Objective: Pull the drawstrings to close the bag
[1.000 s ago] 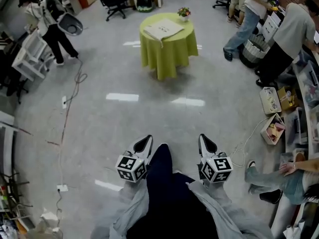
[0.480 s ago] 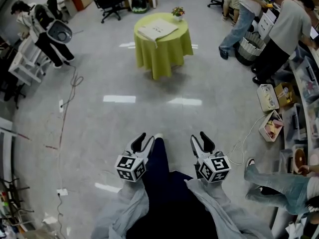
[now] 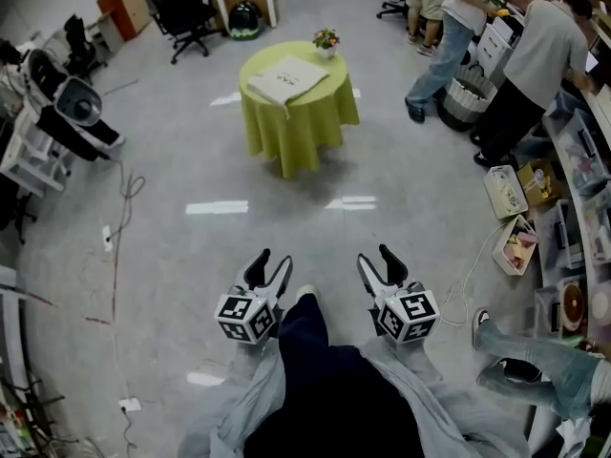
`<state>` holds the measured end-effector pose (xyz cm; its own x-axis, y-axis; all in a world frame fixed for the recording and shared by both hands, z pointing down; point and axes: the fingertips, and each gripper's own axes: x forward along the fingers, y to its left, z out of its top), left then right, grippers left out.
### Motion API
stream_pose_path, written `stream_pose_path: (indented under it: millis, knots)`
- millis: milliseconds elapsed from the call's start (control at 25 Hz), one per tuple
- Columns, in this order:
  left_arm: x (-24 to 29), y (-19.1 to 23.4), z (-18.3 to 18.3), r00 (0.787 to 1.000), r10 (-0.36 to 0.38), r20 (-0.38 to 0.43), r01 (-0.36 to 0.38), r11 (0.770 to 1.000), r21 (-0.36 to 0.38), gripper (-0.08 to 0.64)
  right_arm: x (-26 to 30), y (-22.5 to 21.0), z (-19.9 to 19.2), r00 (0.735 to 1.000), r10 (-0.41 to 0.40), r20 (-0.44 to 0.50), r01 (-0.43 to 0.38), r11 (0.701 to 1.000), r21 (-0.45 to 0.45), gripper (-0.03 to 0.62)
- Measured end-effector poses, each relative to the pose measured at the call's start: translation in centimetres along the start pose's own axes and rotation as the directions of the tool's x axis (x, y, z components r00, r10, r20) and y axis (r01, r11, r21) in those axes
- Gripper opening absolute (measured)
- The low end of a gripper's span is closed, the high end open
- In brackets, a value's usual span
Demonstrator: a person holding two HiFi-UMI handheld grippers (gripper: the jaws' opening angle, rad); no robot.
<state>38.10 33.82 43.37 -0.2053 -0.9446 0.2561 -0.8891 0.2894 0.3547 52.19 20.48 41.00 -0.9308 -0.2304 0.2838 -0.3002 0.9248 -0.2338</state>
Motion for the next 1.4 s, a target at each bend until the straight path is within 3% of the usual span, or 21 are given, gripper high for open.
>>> stream_pose_path:
  millis: [240, 640, 920, 1200, 1400]
  knots:
    - [3.9, 4.6, 4.1, 1.0, -0.03, 0.009, 0.03, 1.0, 0.01, 0.222, 5.9, -0.4, 2.3, 1.0, -0.02, -0.005, 0.02, 1.0, -0.012, 0.213]
    - [7.9, 10.4, 7.5, 0.998, -0.066, 0.0, 0.066, 0.998, 0.025, 0.229, 13.5, -1.1, 4.0, 0.999, -0.048, -0.02, 0.048, 0.999, -0.006, 0.213]
    - [7.6, 13.7, 7.3, 0.999, -0.048, -0.003, 0.048, 0.998, -0.034, 0.229, 16.9, 0.6, 3.4, 0.998, -0.024, -0.052, 0.023, 1.0, -0.018, 0.212]
    - [7.2, 15.2, 4.7, 0.999, -0.012, -0.036, 0.008, 0.995, -0.103, 0.229, 19.0, 0.6, 2.5, 0.995, 0.014, -0.098, -0.015, 1.0, -0.011, 0.212]
    - [8.5, 16.6, 4.8, 0.999, 0.01, -0.048, -0.015, 0.994, -0.111, 0.229, 22.0, 0.2, 2.7, 0.992, 0.048, -0.118, -0.049, 0.999, -0.008, 0.212]
